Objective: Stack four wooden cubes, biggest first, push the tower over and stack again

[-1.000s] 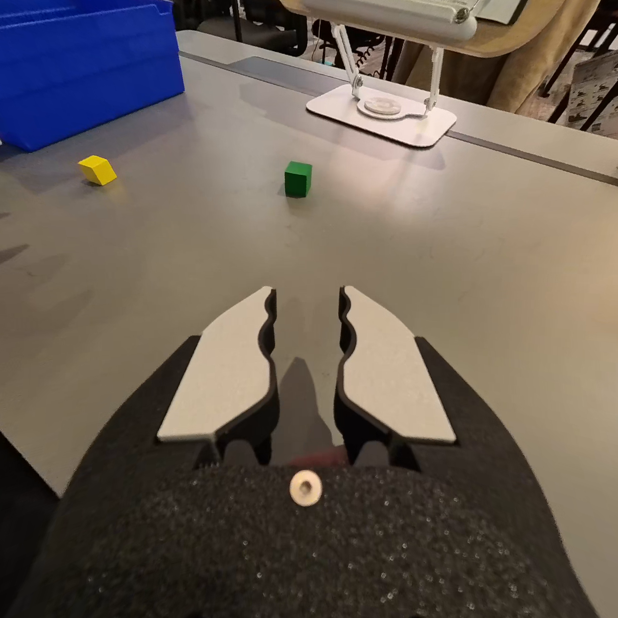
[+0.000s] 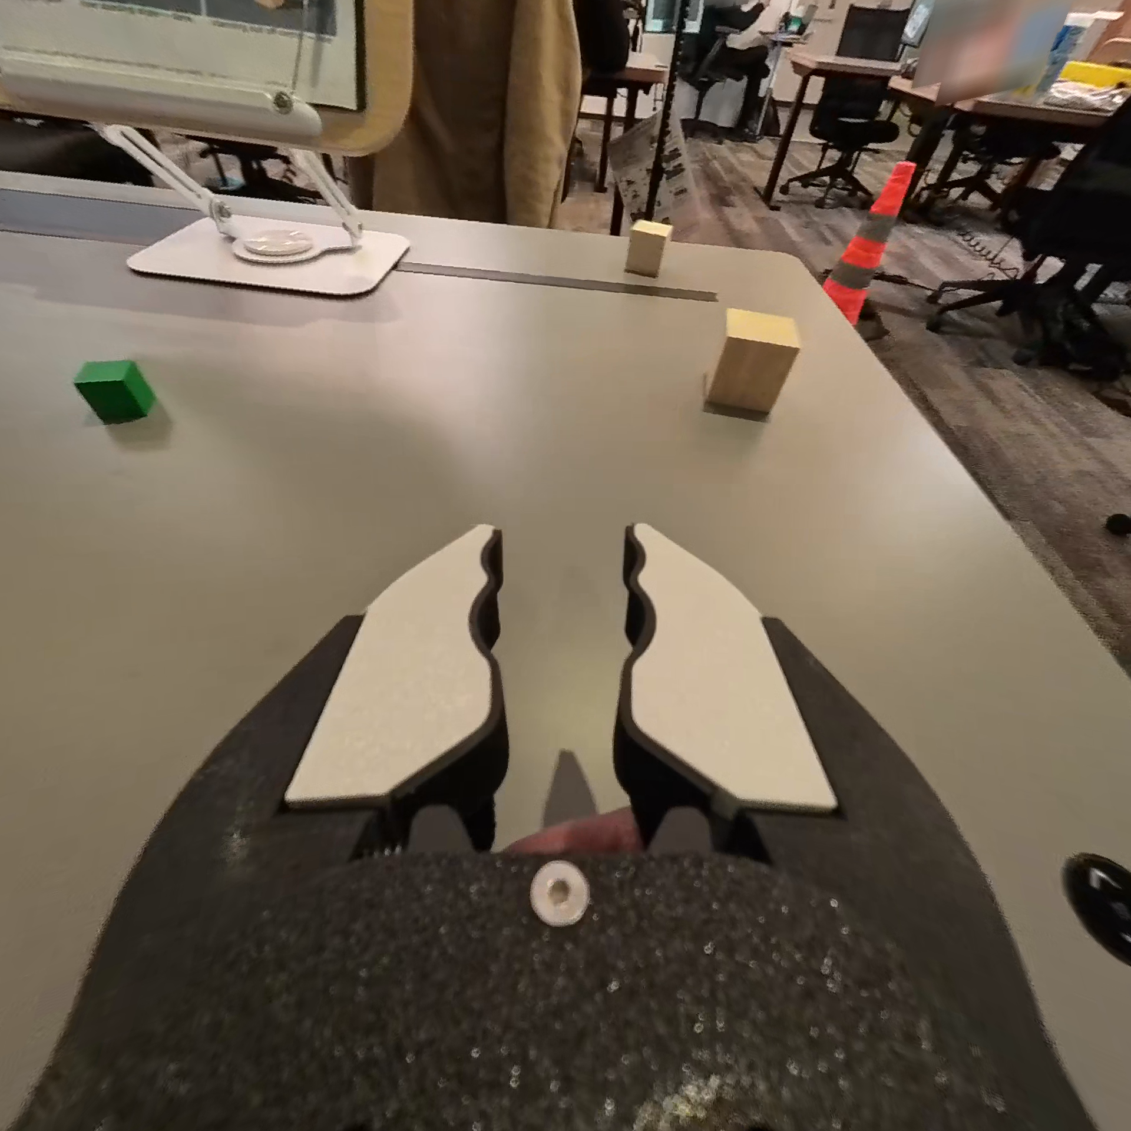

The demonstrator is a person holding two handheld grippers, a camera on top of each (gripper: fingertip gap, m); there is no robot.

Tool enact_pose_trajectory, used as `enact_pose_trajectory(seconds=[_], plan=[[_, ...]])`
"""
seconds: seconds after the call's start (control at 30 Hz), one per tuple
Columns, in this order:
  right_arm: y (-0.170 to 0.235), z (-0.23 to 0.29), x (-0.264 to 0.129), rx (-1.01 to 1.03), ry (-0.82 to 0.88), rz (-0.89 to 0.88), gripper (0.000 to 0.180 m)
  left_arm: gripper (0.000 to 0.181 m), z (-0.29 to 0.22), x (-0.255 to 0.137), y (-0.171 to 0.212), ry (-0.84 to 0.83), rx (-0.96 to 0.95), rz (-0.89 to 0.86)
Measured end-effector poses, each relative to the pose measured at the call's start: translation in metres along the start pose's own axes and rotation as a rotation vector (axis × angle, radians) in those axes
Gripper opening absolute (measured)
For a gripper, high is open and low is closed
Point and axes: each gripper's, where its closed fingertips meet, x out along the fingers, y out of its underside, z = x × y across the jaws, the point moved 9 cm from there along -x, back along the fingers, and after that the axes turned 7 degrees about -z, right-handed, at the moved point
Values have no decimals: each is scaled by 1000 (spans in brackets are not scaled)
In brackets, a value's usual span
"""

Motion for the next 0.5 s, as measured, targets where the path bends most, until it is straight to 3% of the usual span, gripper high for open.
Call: enact_pose_trajectory(seconds=[0.2,0.3,0.4,0.5], plan=[[-2,-25,-3,5,45,12,38,54,-7,9,-1,38,-1,3],[-16,-43,14,-19,43,46,43,54,-11,13,0,58,-7,14],[-47,-70,63,23,-7,150,48,54,-15,18,1,74,1,24],[-75,-98,139,28,-15,326,53,55,-19,22,1,92,13,30]])
